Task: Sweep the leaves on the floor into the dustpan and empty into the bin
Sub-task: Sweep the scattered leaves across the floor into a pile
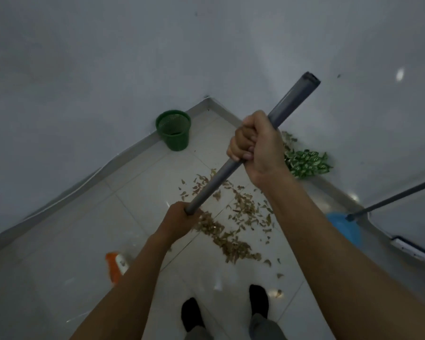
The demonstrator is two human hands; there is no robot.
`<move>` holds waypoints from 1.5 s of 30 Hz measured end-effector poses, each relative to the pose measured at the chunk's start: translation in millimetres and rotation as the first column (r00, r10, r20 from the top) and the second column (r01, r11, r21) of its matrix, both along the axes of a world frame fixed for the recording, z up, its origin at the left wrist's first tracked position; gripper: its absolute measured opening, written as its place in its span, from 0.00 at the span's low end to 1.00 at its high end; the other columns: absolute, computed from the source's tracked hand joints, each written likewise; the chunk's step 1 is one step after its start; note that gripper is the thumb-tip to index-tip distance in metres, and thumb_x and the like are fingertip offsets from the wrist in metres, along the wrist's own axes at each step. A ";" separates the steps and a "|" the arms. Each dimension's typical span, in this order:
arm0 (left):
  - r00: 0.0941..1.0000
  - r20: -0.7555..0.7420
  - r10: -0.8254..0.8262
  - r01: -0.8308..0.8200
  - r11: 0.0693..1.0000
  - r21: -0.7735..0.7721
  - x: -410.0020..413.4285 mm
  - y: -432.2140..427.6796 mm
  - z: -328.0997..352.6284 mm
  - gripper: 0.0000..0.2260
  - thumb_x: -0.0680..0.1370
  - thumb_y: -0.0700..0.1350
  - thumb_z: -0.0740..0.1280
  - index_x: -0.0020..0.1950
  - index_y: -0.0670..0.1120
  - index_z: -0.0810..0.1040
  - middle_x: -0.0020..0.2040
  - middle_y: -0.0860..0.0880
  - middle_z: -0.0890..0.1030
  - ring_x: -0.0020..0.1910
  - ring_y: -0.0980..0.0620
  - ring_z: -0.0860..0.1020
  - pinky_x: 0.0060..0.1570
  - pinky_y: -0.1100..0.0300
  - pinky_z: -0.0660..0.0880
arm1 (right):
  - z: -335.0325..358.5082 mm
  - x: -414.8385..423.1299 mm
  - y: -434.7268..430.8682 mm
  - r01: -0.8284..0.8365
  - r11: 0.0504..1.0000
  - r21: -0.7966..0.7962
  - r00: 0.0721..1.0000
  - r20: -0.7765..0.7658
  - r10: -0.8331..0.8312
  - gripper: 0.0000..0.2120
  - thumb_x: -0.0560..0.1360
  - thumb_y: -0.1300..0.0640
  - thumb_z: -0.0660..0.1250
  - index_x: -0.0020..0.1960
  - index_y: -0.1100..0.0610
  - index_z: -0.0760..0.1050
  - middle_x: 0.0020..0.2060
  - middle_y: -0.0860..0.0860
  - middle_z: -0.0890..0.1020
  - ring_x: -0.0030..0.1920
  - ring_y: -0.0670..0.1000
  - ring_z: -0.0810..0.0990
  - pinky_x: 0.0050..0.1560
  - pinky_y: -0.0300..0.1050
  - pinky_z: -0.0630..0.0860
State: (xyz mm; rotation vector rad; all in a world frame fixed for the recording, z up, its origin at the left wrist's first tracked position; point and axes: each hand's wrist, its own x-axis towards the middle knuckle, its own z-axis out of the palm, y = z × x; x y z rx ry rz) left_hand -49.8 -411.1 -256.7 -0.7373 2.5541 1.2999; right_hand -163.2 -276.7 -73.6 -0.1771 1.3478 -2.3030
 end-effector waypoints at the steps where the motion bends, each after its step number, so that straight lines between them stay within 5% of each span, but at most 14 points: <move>1: 1.000 0.021 0.001 0.000 1.000 -0.019 11.0 -12.2 -6.0 0.21 0.77 0.43 0.65 0.27 0.48 0.61 0.23 0.50 0.64 0.22 0.55 0.61 0.25 0.67 0.59 | -11.0 7.9 -8.6 -0.005 1.000 -0.014 1.000 0.026 0.006 0.20 0.68 0.60 0.59 0.20 0.51 0.59 0.15 0.46 0.59 0.17 0.47 0.55 0.23 0.39 0.57; 11: 0.985 0.170 0.040 -0.033 0.999 -0.043 72.8 -81.6 -56.7 0.16 0.78 0.45 0.65 0.31 0.46 0.67 0.27 0.47 0.70 0.26 0.51 0.68 0.33 0.59 0.68 | -64.4 74.0 -72.5 -0.188 0.963 0.191 0.982 0.018 0.188 0.21 0.73 0.65 0.59 0.23 0.53 0.63 0.18 0.45 0.64 0.21 0.47 0.64 0.35 0.45 0.69; 17: 0.995 0.100 -0.029 0.026 0.999 0.027 32.5 -56.2 -45.1 0.17 0.78 0.44 0.64 0.30 0.46 0.65 0.25 0.48 0.67 0.24 0.53 0.64 0.28 0.60 0.65 | -35.7 50.9 -57.2 -0.041 0.986 0.161 0.999 -0.010 0.043 0.20 0.74 0.67 0.58 0.25 0.54 0.61 0.17 0.45 0.62 0.20 0.46 0.59 0.29 0.43 0.61; 22: 0.995 0.015 -0.095 0.093 0.990 0.102 -25.8 -3.4 -22.0 0.17 0.78 0.42 0.64 0.30 0.49 0.65 0.26 0.51 0.67 0.23 0.55 0.65 0.20 0.72 0.62 | -1.6 19.6 -15.6 0.161 0.974 0.157 0.986 -0.069 -0.152 0.21 0.73 0.66 0.59 0.24 0.52 0.62 0.17 0.45 0.60 0.20 0.47 0.57 0.26 0.41 0.59; 33: 0.925 -0.104 -0.367 0.381 0.888 0.257 -117.9 118.7 22.4 0.19 0.77 0.41 0.63 0.29 0.47 0.59 0.25 0.50 0.60 0.23 0.54 0.58 0.25 0.62 0.57 | 49.2 -22.4 92.0 0.470 0.865 0.175 0.871 -0.247 -0.424 0.19 0.73 0.63 0.59 0.25 0.53 0.61 0.17 0.44 0.60 0.21 0.47 0.56 0.27 0.39 0.60; 41: 0.866 -0.088 -0.492 0.499 0.862 0.089 -129.4 107.0 22.6 0.19 0.78 0.41 0.63 0.28 0.48 0.61 0.23 0.51 0.63 0.19 0.59 0.58 0.21 0.69 0.56 | 38.8 -41.4 121.0 0.543 0.837 0.063 0.839 -0.091 -0.537 0.20 0.73 0.62 0.59 0.24 0.51 0.60 0.18 0.46 0.57 0.22 0.49 0.53 0.27 0.41 0.56; 45: 0.886 0.082 -0.456 0.458 0.889 0.004 -120.1 46.1 -3.6 0.12 0.78 0.44 0.64 0.34 0.45 0.70 0.30 0.46 0.73 0.28 0.49 0.71 0.31 0.58 0.69 | -9.2 -39.6 86.3 0.508 0.861 0.035 0.861 0.000 -0.508 0.23 0.73 0.63 0.58 0.22 0.50 0.63 0.17 0.45 0.60 0.19 0.47 0.56 0.25 0.40 0.57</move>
